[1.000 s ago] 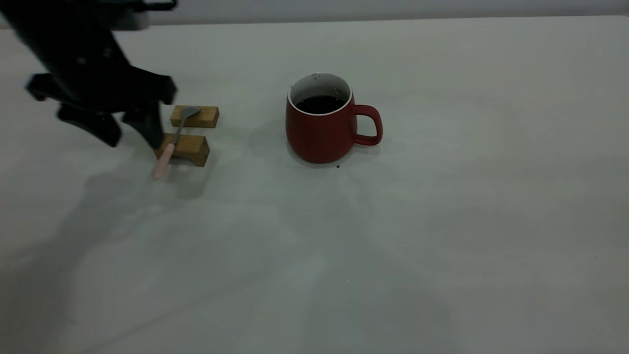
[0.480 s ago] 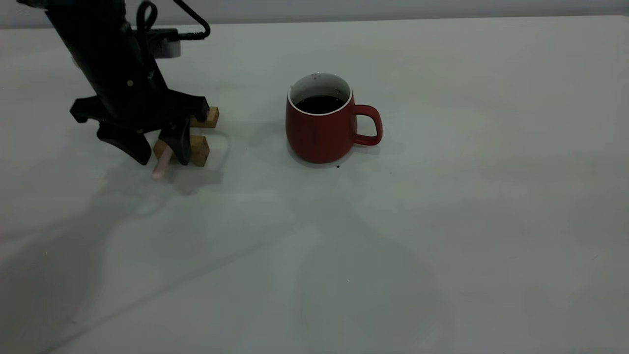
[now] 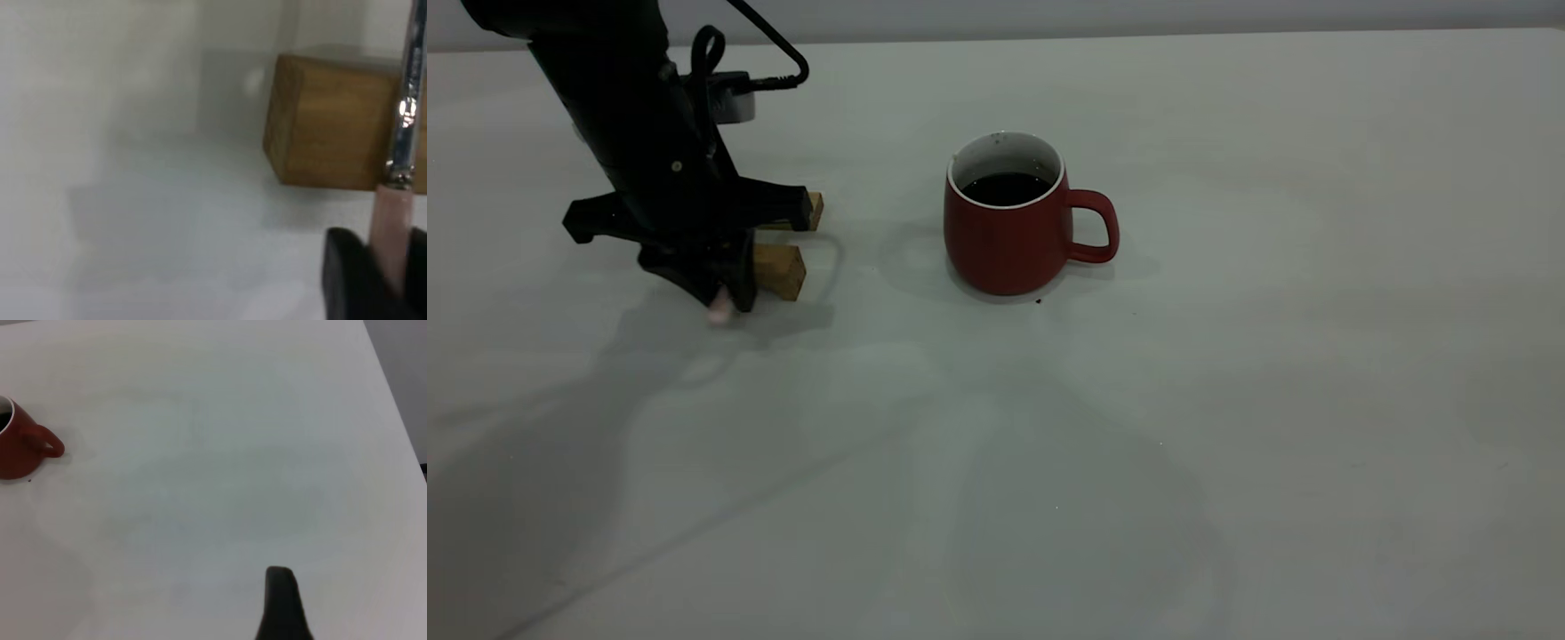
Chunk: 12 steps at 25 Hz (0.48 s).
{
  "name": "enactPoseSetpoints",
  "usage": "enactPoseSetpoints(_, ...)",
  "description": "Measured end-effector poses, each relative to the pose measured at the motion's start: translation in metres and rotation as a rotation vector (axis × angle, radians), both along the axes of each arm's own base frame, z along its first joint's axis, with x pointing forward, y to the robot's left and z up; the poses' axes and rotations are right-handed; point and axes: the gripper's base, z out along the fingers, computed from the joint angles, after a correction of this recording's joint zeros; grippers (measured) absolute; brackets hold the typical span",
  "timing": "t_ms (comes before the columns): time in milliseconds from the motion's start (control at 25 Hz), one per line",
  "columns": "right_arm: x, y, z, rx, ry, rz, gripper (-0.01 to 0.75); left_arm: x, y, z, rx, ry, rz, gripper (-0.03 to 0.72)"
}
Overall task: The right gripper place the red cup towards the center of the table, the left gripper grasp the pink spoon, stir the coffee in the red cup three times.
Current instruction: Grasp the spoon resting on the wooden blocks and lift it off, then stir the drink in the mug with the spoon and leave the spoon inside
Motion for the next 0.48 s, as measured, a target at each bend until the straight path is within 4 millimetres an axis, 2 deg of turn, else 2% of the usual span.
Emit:
enactPoseSetpoints(120, 0.000, 0.000, 0.000, 0.000, 0.000, 0.000, 0.586, 0.003, -0.002, 0.013, -0.009, 0.038, 0.024, 0.142)
enactPoseSetpoints(240, 0.000, 0.000, 0.000, 0.000, 0.000, 0.000, 0.586, 0.013, -0.012, 0.048, -0.109, 0.019, 0.138, 0.143)
enactPoseSetpoints(360, 0.000, 0.000, 0.000, 0.000, 0.000, 0.000, 0.586, 0.022, -0.029, 0.086, -0.314, 0.010, 0.354, 0.143)
enactPoseSetpoints(480, 0.000, 0.000, 0.000, 0.000, 0.000, 0.000, 0.586, 0.025, -0.049, 0.108, -0.586, 0.117, 0.652, 0.143)
